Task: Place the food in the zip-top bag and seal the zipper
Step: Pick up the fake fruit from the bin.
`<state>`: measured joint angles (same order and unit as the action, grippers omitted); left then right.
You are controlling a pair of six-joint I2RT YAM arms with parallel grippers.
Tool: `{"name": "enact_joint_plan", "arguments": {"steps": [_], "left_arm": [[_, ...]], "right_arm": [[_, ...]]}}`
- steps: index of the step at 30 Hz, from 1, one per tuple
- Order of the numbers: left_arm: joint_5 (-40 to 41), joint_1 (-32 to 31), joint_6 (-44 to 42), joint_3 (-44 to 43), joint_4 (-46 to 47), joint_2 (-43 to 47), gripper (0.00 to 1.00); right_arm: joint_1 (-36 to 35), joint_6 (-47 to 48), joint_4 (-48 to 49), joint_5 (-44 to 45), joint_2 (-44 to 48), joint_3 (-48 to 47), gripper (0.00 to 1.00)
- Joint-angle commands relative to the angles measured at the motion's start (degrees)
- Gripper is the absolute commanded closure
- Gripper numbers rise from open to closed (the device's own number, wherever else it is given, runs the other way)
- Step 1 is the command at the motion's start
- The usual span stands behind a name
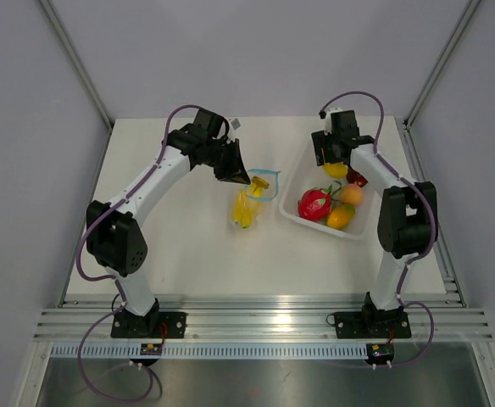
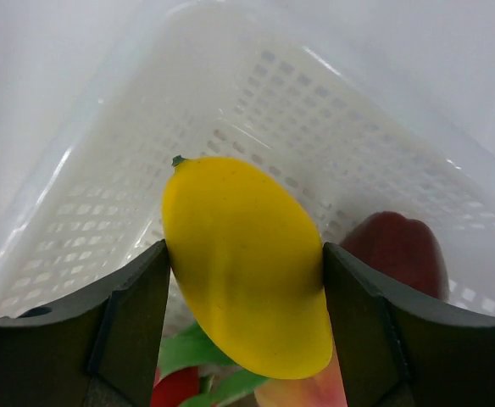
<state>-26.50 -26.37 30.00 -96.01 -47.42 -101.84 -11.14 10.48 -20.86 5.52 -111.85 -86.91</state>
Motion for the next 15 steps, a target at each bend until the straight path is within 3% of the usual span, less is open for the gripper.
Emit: {"name": "enact_joint_plan", "arguments": {"steps": [1, 5, 8, 10, 15], "left_arm": [[-2.41, -0.7, 0.32, -1.11, 3.56, 1.21, 1.0], [-2.68, -0.79, 0.06, -0.15, 4.35, 2.0, 1.0], [-2.94, -0.79, -0.03, 0.38, 4.96, 2.0, 1.0], [-3.38, -0.79, 0.23, 0.56, 5.93, 2.0, 1.0], [-4.35, -1.05, 0.5, 1.35, 7.16, 2.0, 1.0]], "right_arm": [[-0.38, -7.3, -4.34, 0.03, 8.48, -4.29, 0.71], [-0.38, -20.72, -16.46, -5.24, 12.88, -9.41, 0.71], [-0.46, -29.42, -20.35, -13.67, 15.34, -9.77, 0.7], [-0.55, -34.01, -19.75, -18.06, 17.27, -6.63, 0.7], [-2.91, -49.75, -5.0, -23.1, 27.29, 4.19, 0.73]]}}
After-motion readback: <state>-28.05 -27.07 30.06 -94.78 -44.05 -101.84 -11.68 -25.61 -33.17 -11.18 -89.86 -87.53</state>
